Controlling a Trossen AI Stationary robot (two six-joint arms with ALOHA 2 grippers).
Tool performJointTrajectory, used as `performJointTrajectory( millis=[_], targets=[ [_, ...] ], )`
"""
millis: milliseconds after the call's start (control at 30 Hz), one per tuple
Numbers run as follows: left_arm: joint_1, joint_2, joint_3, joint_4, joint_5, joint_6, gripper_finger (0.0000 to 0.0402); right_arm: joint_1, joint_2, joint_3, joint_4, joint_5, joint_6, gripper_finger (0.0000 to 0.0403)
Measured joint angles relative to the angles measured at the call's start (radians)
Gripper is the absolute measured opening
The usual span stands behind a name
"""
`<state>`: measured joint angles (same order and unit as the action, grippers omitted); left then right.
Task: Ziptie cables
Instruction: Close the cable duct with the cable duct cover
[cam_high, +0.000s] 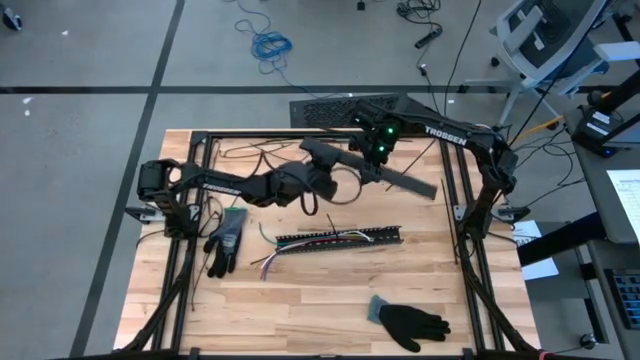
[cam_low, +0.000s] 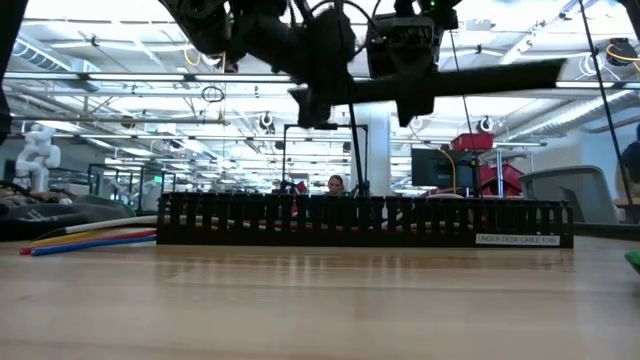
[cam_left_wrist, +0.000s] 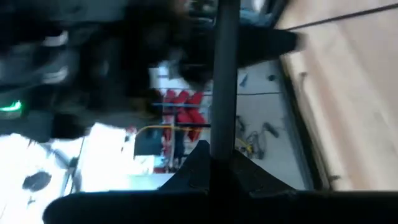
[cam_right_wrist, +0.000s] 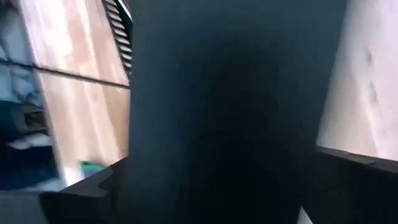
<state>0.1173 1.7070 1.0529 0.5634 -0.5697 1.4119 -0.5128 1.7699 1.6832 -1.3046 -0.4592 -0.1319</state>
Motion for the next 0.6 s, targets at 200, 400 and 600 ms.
performJointTrajectory(
  millis=[200, 400, 600],
  targets=[
    [0.017, 0.002, 0.017, 0.042, -0.003, -0.024, 0.0015, -0.002, -0.001, 0.0, 0.013, 0.09, -0.053, 0.0306],
    [0.029, 0.002, 0.032, -0.004, 0.039, -0.042, 0.0015, -0.002, -0.003, 0.003, 0.021, 0.085, -0.054, 0.0306],
    [0.018, 0.002, 0.034, -0.122, 0.071, -0.14, 0.0015, -0.004, -0.003, 0.057, 0.021, 0.041, -0.053, 0.0305]
  ],
)
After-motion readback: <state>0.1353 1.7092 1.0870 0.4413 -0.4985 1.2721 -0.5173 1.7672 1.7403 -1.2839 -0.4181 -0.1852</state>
